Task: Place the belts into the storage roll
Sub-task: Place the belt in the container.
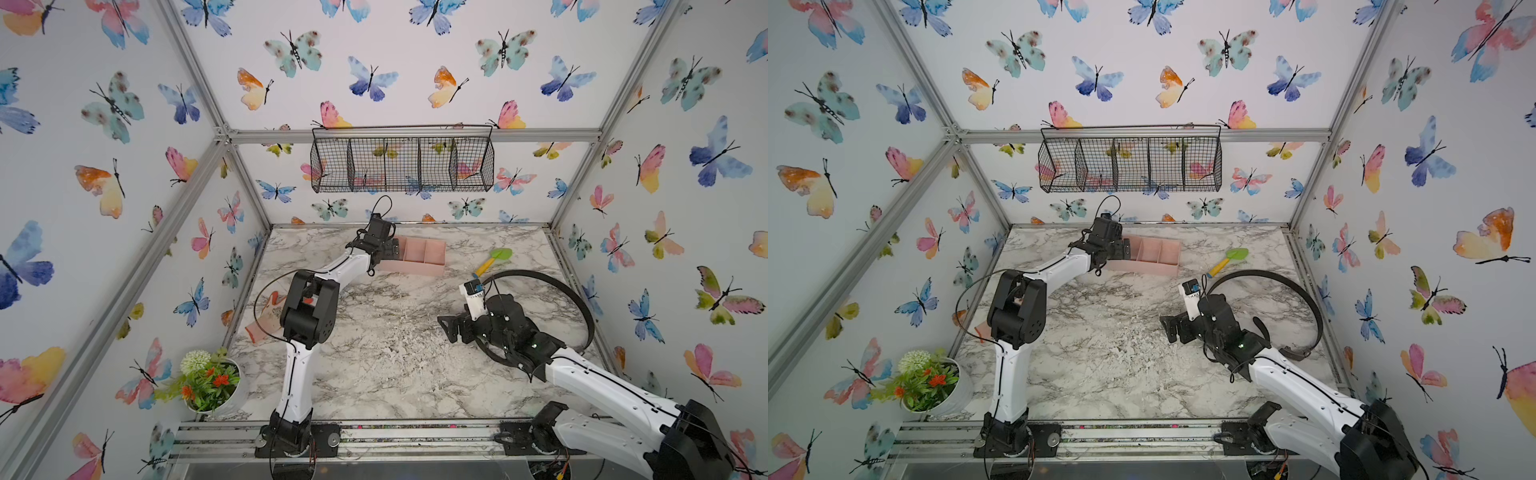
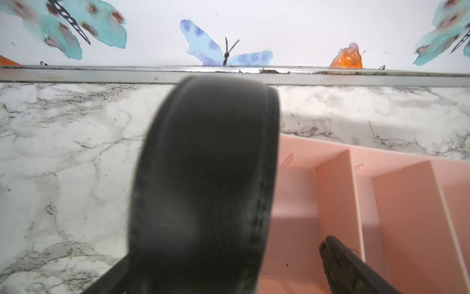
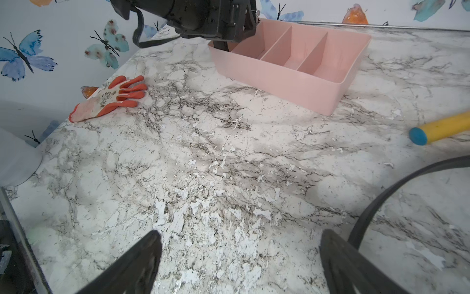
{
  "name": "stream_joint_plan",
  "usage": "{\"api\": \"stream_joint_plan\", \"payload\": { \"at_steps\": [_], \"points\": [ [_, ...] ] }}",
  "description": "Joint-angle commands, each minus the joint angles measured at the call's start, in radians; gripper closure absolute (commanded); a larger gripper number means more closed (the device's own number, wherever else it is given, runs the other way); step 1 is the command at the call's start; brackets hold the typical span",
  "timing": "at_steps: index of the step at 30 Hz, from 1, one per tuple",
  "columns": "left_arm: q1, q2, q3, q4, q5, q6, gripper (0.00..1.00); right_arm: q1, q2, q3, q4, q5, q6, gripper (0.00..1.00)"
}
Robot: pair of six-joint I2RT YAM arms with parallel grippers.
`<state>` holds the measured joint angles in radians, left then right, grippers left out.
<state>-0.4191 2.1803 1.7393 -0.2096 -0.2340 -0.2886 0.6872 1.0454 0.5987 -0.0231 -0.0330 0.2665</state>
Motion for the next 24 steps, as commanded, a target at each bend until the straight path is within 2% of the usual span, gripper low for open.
{"api": "stream_joint_plan", "payload": {
  "at_steps": [1, 4, 6, 9, 11, 15, 19, 21, 24],
  "points": [
    [0.008, -0.069, 0.02, -0.01, 0.015, -0.001, 0.02, -0.002, 0.008, 0.025, -0.025, 0.036, -0.015, 0.01],
    [0.009, -0.101, 0.001, -0.024, 0.032, -0.02, 0.02, -0.008, 0.03, 0.024, -0.049, 0.103, -0.015, 0.01],
    [0.009, -0.148, -0.037, -0.012, 0.033, -0.037, 0.02, -0.055, 0.062, 0.031, -0.081, 0.11, 0.0, 0.01],
    [0.009, -0.251, -0.116, -0.001, 0.016, -0.053, 0.02, -0.209, 0.15, 0.049, -0.133, 0.024, 0.024, 0.01],
    [0.008, -0.318, -0.176, 0.001, 0.008, -0.068, 0.02, -0.281, 0.225, 0.081, -0.19, 0.012, 0.016, 0.01],
    [0.008, -0.459, -0.312, -0.006, -0.005, -0.108, 0.02, -0.336, 0.37, 0.11, -0.195, -0.031, 0.016, 0.01],
    [0.005, -0.582, -0.437, -0.035, 0.043, -0.16, 0.02, -0.341, 0.497, 0.122, -0.182, -0.114, 0.029, 0.02],
    [-0.002, -0.649, -0.508, -0.026, 0.065, -0.177, 0.02, -0.341, 0.517, 0.11, -0.171, -0.165, 0.039, 0.09],
    [-0.009, -0.746, -0.609, -0.016, 0.102, -0.19, 0.02, -0.338, 0.523, 0.088, -0.14, -0.274, 0.064, 0.35]
  ]
}}
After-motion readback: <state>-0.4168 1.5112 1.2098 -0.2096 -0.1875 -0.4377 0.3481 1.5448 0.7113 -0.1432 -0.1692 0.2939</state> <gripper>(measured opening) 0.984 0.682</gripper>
